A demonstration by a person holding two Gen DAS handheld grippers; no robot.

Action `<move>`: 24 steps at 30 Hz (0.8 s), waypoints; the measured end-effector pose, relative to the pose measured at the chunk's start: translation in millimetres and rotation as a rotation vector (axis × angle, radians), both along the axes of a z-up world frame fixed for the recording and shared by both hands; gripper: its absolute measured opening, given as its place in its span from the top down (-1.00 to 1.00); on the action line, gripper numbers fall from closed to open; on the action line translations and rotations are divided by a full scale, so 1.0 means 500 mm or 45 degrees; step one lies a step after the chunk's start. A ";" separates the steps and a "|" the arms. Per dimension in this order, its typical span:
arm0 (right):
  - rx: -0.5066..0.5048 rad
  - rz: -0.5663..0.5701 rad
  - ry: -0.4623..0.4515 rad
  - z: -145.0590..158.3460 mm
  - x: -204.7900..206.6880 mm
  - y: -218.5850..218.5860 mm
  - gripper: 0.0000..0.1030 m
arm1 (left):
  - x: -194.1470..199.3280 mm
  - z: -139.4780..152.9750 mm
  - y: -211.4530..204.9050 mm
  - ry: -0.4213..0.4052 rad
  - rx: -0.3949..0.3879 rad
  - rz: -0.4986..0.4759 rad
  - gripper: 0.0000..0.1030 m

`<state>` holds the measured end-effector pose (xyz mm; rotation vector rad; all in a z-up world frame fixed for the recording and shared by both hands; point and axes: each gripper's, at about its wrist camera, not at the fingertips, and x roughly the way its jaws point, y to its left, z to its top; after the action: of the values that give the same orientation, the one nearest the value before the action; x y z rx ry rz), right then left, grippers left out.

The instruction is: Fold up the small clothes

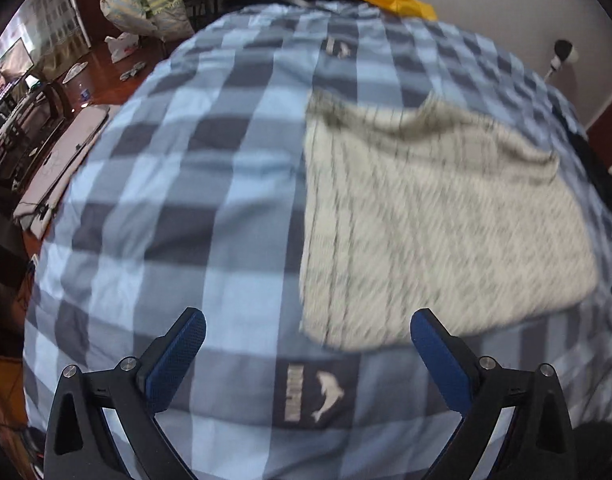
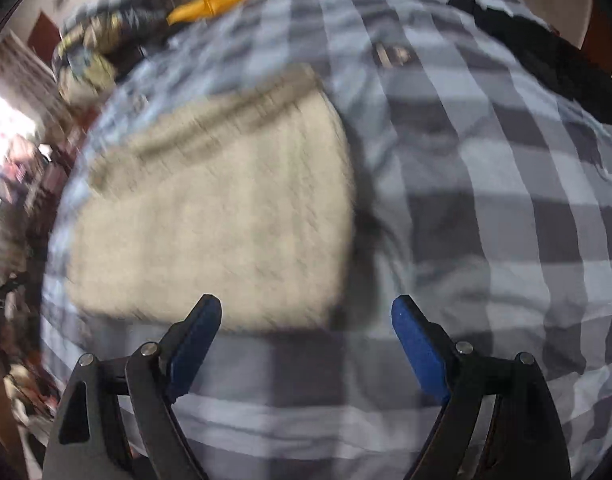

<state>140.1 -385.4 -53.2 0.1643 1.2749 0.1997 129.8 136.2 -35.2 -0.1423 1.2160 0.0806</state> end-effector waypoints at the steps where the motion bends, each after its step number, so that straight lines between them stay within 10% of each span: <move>1: 0.006 0.000 -0.004 -0.021 -0.005 -0.013 -0.65 | -0.007 -0.016 0.004 0.031 -0.003 0.022 -0.99; 19: -0.048 0.402 -0.176 -0.102 0.090 0.082 -0.63 | 0.011 -0.101 -0.008 0.152 0.058 0.020 -0.99; 24: 0.043 0.487 -0.203 -0.077 0.088 0.123 0.18 | 0.008 -0.104 -0.015 0.163 0.061 0.014 -0.99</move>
<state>184.0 -324.1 -91.8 -0.0678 1.1354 0.5523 134.0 128.9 -87.3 -0.1031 1.3401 0.1299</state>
